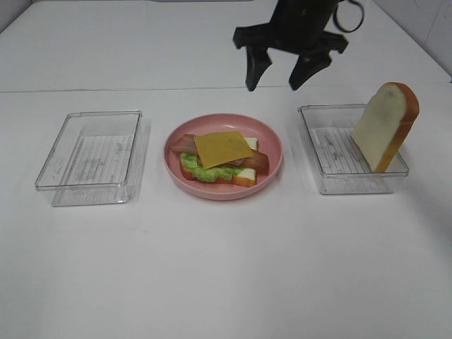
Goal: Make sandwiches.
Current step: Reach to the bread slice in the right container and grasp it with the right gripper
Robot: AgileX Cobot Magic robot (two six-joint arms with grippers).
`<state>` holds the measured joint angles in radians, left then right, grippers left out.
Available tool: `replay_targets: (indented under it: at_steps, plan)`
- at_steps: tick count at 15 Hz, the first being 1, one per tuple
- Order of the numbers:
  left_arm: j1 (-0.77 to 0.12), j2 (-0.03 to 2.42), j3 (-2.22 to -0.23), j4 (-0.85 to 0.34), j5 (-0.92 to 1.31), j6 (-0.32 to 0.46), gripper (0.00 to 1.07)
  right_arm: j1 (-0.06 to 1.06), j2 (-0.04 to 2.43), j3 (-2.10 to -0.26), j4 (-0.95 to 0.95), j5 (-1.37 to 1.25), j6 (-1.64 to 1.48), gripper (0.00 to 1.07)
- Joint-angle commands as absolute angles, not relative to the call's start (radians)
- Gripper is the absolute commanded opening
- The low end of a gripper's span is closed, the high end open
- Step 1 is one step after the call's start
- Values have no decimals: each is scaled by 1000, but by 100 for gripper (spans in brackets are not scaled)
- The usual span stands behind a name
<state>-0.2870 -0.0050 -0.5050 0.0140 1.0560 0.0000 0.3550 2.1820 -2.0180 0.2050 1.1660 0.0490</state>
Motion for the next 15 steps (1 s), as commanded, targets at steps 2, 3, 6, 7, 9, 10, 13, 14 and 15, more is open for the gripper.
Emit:
replay_targets:
  at_steps: [2, 3, 6, 7, 9, 10, 13, 14, 15]
  plan:
    - [-287, -29, -499, 16, 1046, 0, 76, 242, 2093, -2021, 125, 1232, 40, 72]
    - [-287, -29, -499, 16, 1046, 0, 76, 205, 2079, -2021, 105, 1247, 40, 72]
    - [-287, -29, -499, 16, 1046, 0, 76, 80, 2071, -2018, 87, 1291, 40, 72]
    - [-287, -29, -499, 16, 1046, 0, 76, 50, 2072, -2018, 87, 1291, 40, 72]
    - [-287, -29, -499, 16, 1046, 0, 76, -1, 2074, -2018, 85, 1291, 37, 72]
    - [-287, -29, -499, 16, 1046, 0, 76, -14, 2077, -2018, 80, 1291, 32, 72]
    - [-287, -29, -499, 16, 1046, 0, 76, -13, 2081, -1977, 90, 1291, -18, 72]
    - [-287, -29, -499, 16, 1046, 0, 76, -13, 2084, -1962, 94, 1288, -24, 72]
    - [-287, -29, -499, 16, 1046, 0, 76, -13, 2094, -1944, 89, 1288, -29, 72]
